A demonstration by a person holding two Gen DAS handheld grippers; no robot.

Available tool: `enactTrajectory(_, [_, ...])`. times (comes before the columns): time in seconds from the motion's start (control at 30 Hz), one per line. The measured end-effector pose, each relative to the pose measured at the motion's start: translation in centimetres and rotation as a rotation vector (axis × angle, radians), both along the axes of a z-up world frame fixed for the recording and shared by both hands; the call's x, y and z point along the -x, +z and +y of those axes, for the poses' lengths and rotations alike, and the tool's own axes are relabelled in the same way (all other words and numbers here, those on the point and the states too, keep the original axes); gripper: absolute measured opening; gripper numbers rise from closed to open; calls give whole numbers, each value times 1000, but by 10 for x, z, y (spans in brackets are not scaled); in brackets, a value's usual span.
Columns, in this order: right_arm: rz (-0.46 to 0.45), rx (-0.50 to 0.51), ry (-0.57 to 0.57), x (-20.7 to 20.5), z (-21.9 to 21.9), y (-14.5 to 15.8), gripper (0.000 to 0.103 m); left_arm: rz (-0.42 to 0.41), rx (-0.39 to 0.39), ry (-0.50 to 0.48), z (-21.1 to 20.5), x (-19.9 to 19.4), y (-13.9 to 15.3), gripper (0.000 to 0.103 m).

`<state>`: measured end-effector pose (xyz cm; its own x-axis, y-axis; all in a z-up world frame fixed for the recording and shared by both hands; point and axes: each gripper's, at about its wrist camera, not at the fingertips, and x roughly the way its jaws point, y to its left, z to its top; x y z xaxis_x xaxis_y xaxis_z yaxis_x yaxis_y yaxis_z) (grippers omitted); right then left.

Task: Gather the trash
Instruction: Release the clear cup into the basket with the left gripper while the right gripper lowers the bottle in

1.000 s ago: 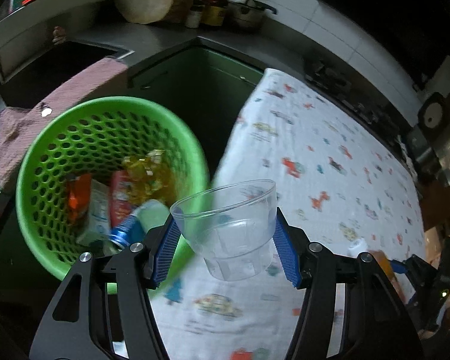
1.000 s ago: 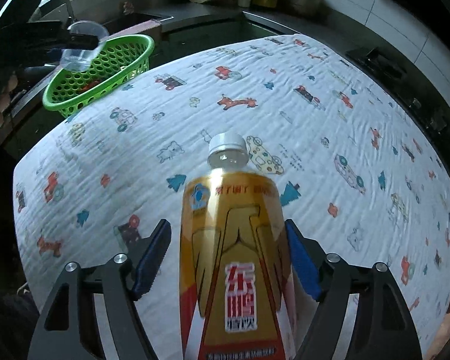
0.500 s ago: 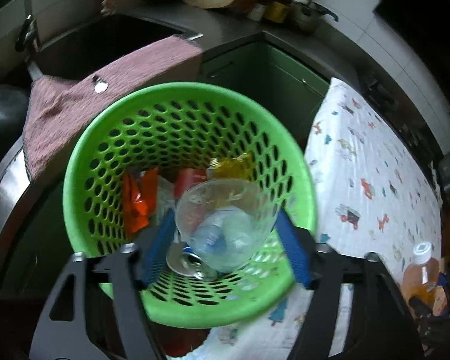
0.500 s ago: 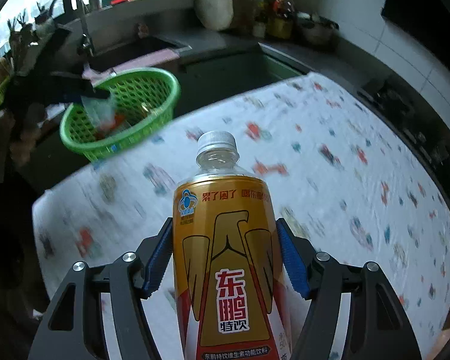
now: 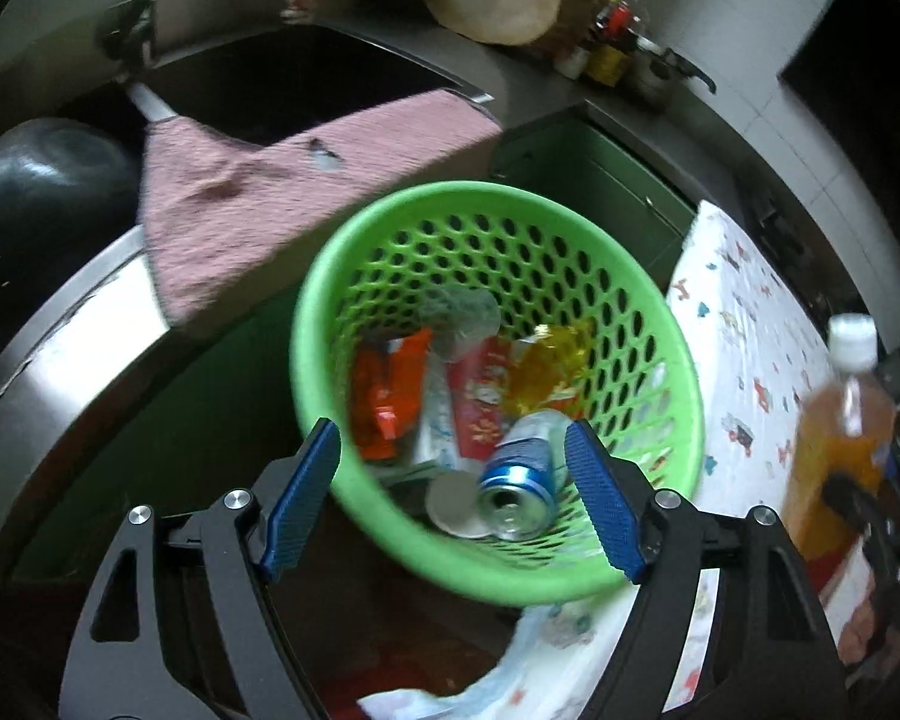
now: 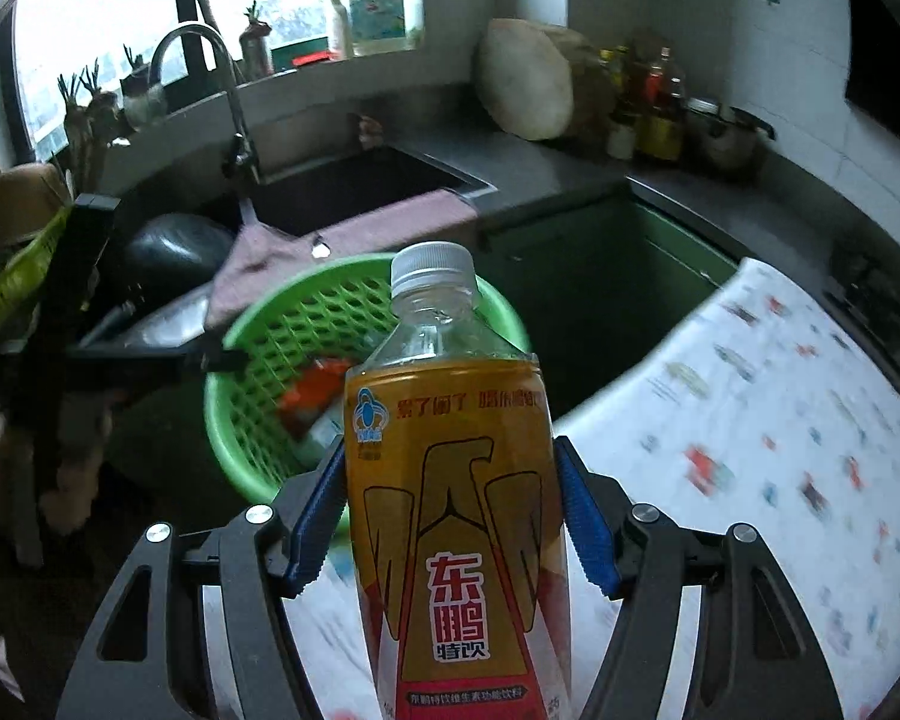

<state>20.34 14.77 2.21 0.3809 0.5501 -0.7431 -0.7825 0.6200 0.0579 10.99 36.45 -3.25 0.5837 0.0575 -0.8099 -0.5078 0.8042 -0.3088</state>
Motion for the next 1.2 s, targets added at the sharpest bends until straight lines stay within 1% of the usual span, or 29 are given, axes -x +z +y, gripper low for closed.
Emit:
enactTrajectory(0.17, [6,-15,-3,-9,47,-7,64,-13,6,52,17,27,-3,78])
enactTrajectory(0.33, [-39,-2,14,-12,87,-11,64,-10,0,80,26,44,-12,78])
enactTrajectory(0.43, [-57,12,16,-13,99,-17,64,-6,7,86,29,48,-16,78])
enactTrajectory(0.53, [-83,25,13,-12,106,-23,64,-3,15,92,32,49,-19,78])
enactTrajectory(0.6, [-55,22,19,-14,107,-27,64,1,20,91,32,50,-21,78])
enactTrajectory(0.77, [-49,27,0,-16,103,-32,64,2,22,79,28,47,-23,78])
enactTrajectory(0.87, [-37,11,1,-18,100,-30,66,3,19,74,26,45,-22,78])
enactTrajectory(0.93, [-51,3,4,-17,99,-26,73,1,22,72,25,44,-22,78])
enactTrajectory(1.2, [-54,-7,27,-8,90,-17,74,8,18,66,19,42,-22,78])
